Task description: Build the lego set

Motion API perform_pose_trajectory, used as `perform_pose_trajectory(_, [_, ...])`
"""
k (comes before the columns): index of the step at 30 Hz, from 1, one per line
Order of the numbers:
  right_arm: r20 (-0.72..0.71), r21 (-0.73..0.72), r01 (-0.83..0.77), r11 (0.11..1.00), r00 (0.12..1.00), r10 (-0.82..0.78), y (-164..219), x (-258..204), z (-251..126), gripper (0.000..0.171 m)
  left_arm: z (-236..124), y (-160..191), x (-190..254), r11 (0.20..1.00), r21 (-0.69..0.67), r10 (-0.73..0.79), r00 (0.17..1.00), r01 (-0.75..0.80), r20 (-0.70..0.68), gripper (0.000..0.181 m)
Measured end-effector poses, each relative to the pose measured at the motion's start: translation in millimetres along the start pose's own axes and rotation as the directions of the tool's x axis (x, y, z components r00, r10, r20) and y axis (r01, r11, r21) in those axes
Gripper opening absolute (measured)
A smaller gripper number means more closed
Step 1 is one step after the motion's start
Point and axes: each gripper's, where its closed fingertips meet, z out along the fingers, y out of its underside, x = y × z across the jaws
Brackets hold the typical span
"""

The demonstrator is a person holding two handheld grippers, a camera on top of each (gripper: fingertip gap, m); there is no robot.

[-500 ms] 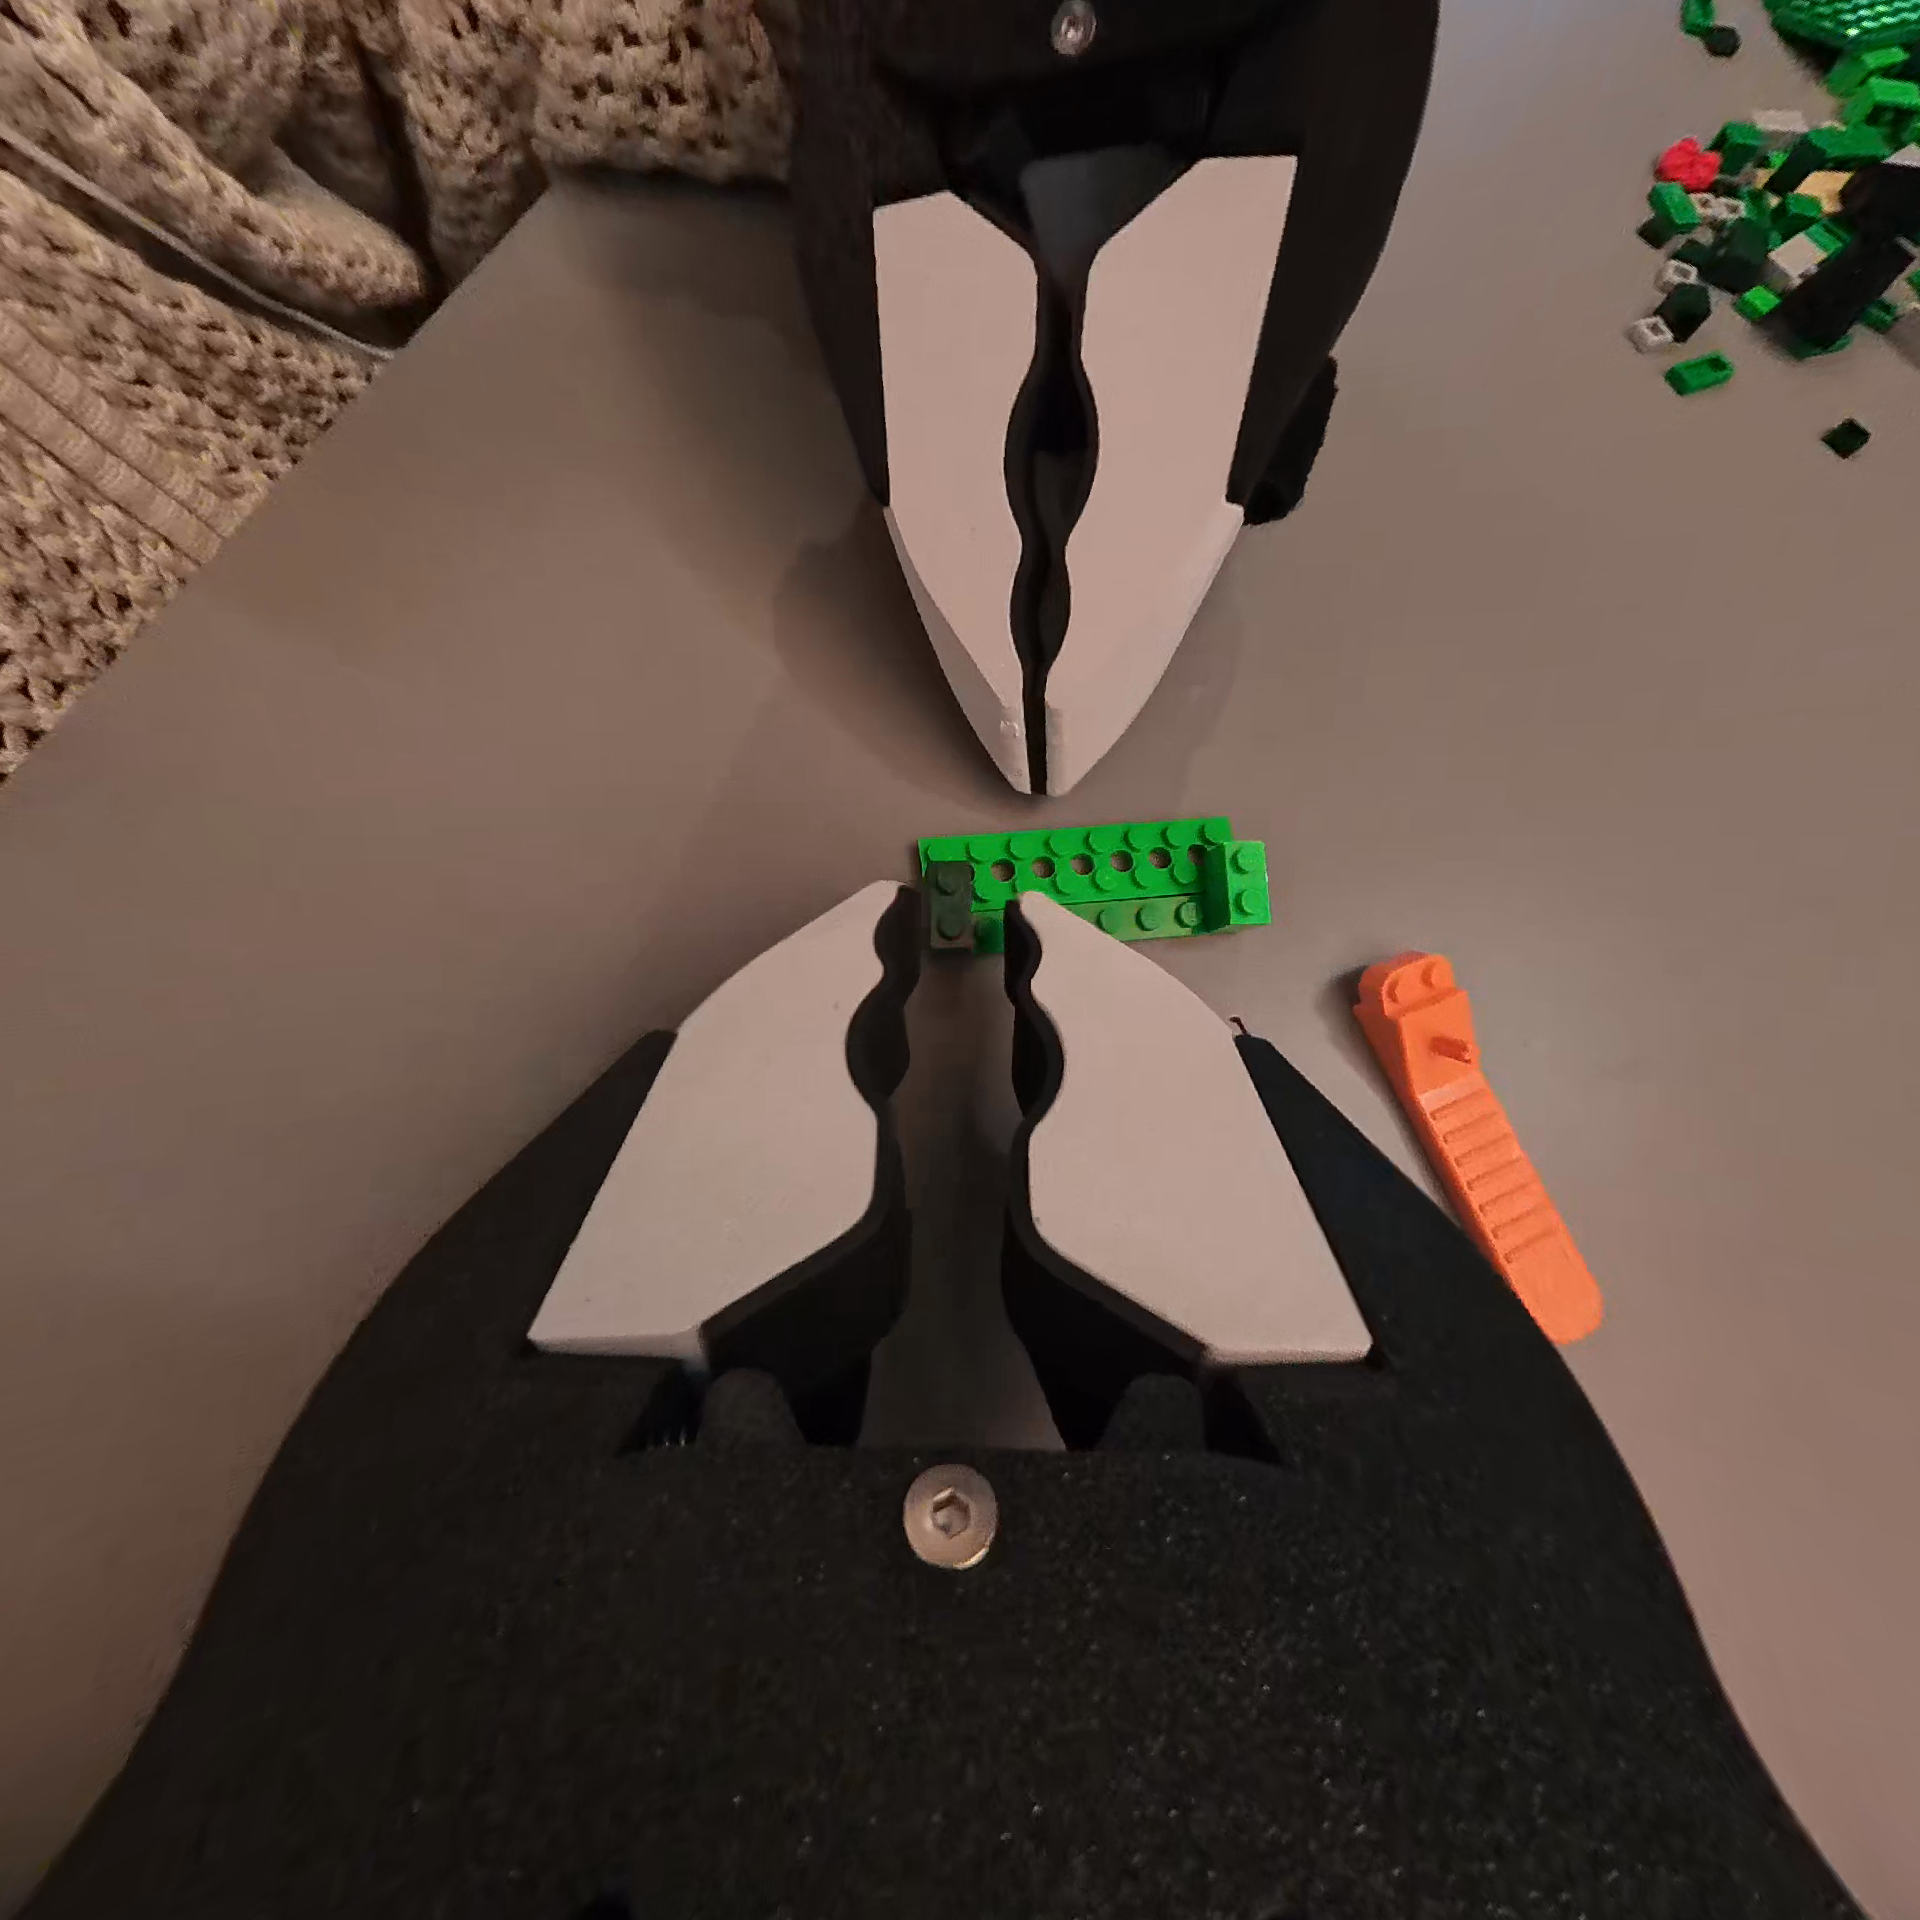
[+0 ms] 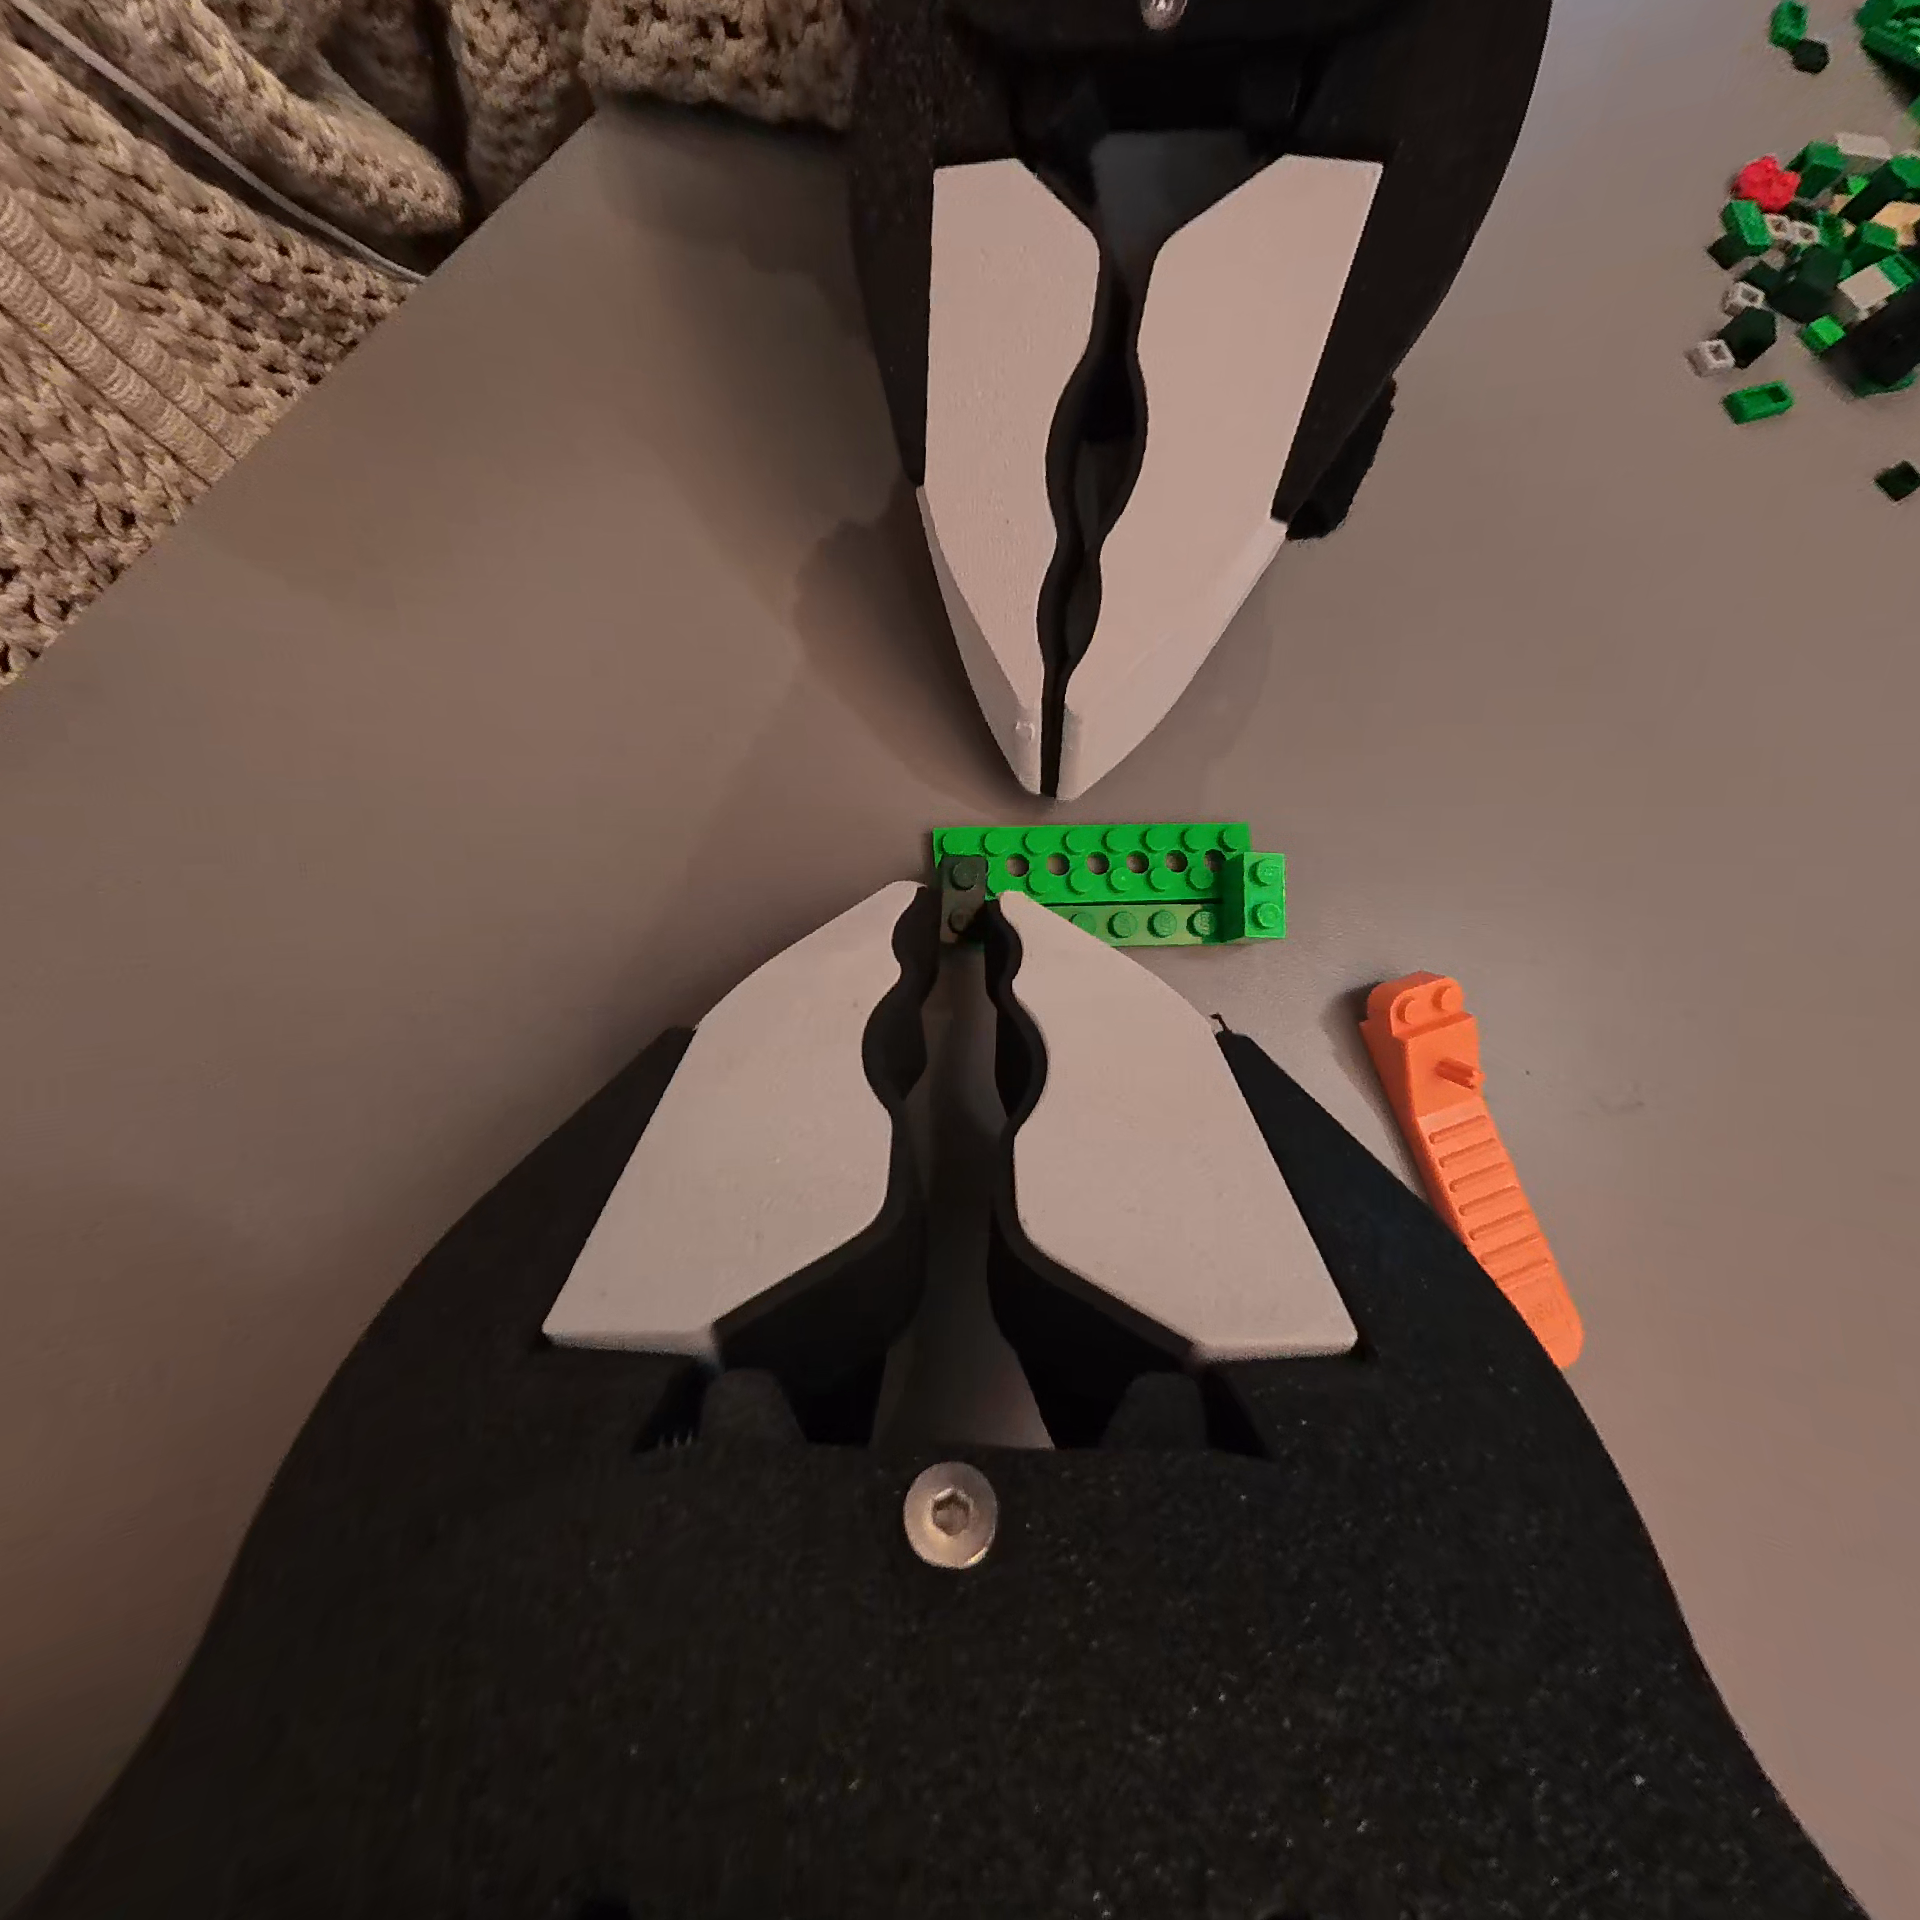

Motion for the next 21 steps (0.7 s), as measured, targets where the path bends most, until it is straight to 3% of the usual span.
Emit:
perform_pose_trajectory(5, [-0.008,0.031,-0.057,0.998,0.998,0.058,0,6,-6,0.015,-5,6,-10,1.000,-0.019,-0.017,0.999,0.017,0.048,0.000])
perform_pose_trajectory(10, [-0.099,-0.010,-0.140,0.990,0.985,0.138,17,29,-7,0.002,-5,10,-14,0.999,-0.044,-0.020,0.997,0.024,0.075,0.000])
perform_pose_trajectory(15, [-0.045,-0.005,-0.129,0.992,0.991,0.129,15,21,-5,0.001,-5,9,-12,0.999,-0.042,-0.015,0.997,0.018,0.072,0.000])
perform_pose_trajectory(21, [0.016,0.070,-0.134,0.989,0.991,0.133,1,13,-7,0.016,-5,9,-9,0.999,-0.045,-0.005,0.998,0.008,0.069,0.000])
